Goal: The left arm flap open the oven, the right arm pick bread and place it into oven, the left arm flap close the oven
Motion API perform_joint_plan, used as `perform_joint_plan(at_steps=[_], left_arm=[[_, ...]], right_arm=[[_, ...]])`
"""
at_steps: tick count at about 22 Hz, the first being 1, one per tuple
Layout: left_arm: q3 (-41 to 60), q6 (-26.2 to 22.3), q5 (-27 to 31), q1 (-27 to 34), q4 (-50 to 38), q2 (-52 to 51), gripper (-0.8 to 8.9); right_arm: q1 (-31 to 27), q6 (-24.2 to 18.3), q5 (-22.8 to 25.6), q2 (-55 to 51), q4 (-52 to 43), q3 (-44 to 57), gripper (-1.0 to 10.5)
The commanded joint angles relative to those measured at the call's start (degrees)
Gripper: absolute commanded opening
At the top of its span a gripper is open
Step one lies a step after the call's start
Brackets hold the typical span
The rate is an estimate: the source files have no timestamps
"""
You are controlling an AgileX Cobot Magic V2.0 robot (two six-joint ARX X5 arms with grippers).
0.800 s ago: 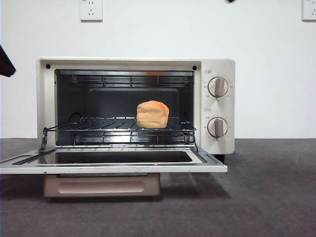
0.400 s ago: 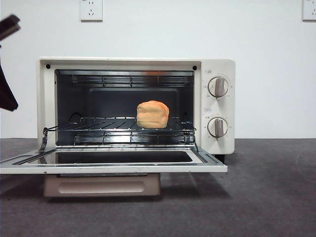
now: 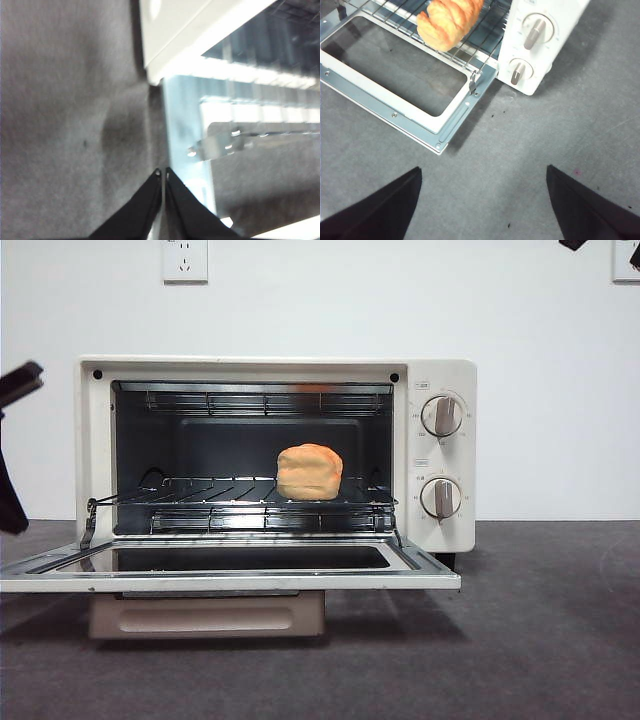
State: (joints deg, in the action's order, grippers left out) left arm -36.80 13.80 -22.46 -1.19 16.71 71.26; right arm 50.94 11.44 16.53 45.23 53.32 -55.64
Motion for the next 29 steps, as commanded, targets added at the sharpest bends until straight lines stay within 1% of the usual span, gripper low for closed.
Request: perform_joint_plan(at_steps=[1,7,9,14,17,20,26,29], left_arm=[[-0.2,-2.69,-1.33,0.52,-0.48,4.24,0.15],[-0.2,-2.82,-6.43,0.76,-3.23,10.71,0.15],[-0.2,-2.86,-6.64,0.81,-3.21,12.11,0.15],[-0.2,-3.06,-10.25,0.83,-3.39,13.64,0.15],[-0.2,-3.04,-13.79,1.27,-3.45,13.64,0.15],[-0.2,-2.6,-18.67,2.99,-3.78,13.64,0.15],[-0.2,1.92,-29.97,6.73,-8.83,13.64,0.15],[-0.2,3.5,-32.52,6.82,-11.19,13.64,0.15]], right_arm=[[0.5,1.42,0.02,-0.42,-0.79,-0.5,4.0],[0.52,1.64,0.02,-0.39,-0.98,-0.5,4.0],[0.5,1.64,0.02,-0.42,-0.98,-0.5,4.0],[0.5,1.62,0.11,-0.42,-1.01,-0.52,4.0],[0.52,1.62,0.24,-0.42,-1.01,-0.5,4.0],[0.52,1.62,0.24,-0.42,-1.01,-0.5,4.0],[0.5,1.64,0.24,-0.42,-1.01,-0.5,4.0],[0.52,1.64,0.26,-0.42,-1.03,-0.5,4.0]])
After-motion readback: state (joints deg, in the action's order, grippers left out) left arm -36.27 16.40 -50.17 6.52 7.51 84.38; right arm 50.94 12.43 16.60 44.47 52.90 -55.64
